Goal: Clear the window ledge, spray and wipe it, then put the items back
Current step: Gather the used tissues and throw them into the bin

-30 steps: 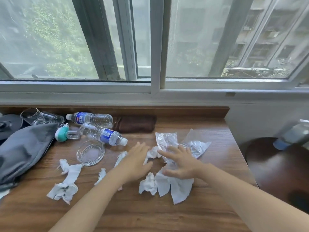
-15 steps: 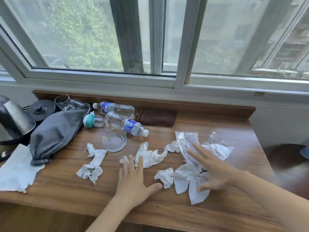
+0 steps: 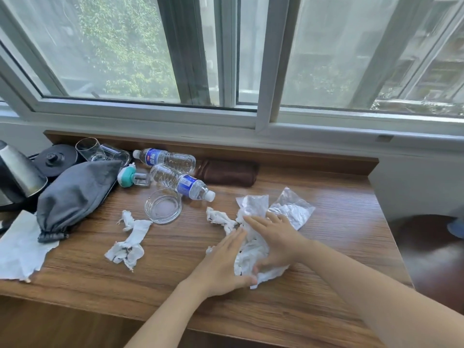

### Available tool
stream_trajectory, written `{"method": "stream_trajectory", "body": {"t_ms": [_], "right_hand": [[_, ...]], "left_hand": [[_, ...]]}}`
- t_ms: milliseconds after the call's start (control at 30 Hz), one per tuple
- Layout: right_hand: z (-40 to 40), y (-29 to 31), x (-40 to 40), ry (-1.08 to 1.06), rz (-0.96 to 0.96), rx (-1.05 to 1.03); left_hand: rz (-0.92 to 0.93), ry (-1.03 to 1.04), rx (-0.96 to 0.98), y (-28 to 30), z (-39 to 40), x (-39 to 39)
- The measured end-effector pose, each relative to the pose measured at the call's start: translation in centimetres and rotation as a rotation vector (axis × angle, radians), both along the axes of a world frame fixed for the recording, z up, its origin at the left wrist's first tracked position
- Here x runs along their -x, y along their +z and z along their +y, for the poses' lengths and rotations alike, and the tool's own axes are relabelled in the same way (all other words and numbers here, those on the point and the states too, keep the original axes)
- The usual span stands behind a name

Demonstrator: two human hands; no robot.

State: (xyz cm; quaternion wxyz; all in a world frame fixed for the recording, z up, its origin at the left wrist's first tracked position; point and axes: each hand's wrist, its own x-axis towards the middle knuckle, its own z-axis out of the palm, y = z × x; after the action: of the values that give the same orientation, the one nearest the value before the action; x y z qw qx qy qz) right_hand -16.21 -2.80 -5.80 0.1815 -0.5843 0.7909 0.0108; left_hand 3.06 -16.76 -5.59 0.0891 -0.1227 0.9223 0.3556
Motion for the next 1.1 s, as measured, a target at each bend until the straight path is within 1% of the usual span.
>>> {"method": "stream_trajectory", "body": {"t_ms": [67,133,233,333,433,500,567,700,800,867,933,1000,1100], "right_hand": [[0.1,-0.6,0.1,-0.003,-0.009,0.068],[0.5,-1.2,0.1,0.002,-0.018,0.144],[1.0,-2.4,-0.1,-0.012,-0.038,0.236],[1.3,-3.3,-0.6,-0.046,-0.056,0.309],[1.3,-3.7,-1.3,-0.095,-0.056,0.366],[1.2,-3.5,-1.7,-0.133,-0.075,0.358],[1.2,-3.1,-2.0,-0.166,-0.112,0.344],[2.4,-1.9,-2.0,-0.219,-0.263,0.329],[4.1,0.4,-1.5,-0.165,-0.307,0.34],[5.0,1.8,-0.9,-0.101,-0.284,0.311],[5.3,2.5,-0.1,-0.05,-0.243,0.241],[5.0,2.4,0.9,-0.011,-0.185,0.147],[3.6,1.5,1.4,0.018,-0.142,0.036]], "left_hand": [[0.066,0.061,0.003,0.3,-1.0,-0.9],[0.103,0.11,0.082,0.6,-3.0,-2.3],[0.002,0.11,0.271,1.2,-6.7,-4.1],[-0.063,0.031,0.368,2.2,-8.8,-3.1],[-0.085,-0.105,0.374,2.0,-9.4,-0.1],[-0.097,-0.161,0.341,1.3,-9.3,1.3],[-0.087,-0.168,0.295,0.5,-8.8,1.7],[-0.035,-0.09,0.154,0.0,-7.9,0.1],[-0.038,-0.034,0.095,1.2,-8.1,-2.3],[-0.081,-0.041,0.115,2.1,-8.2,-3.7],[-0.097,-0.061,0.204,2.2,-8.1,-4.3],[-0.106,-0.038,0.285,1.4,-8.2,-4.1],[-0.085,0.008,0.315,0.7,-7.5,-3.0]]}}
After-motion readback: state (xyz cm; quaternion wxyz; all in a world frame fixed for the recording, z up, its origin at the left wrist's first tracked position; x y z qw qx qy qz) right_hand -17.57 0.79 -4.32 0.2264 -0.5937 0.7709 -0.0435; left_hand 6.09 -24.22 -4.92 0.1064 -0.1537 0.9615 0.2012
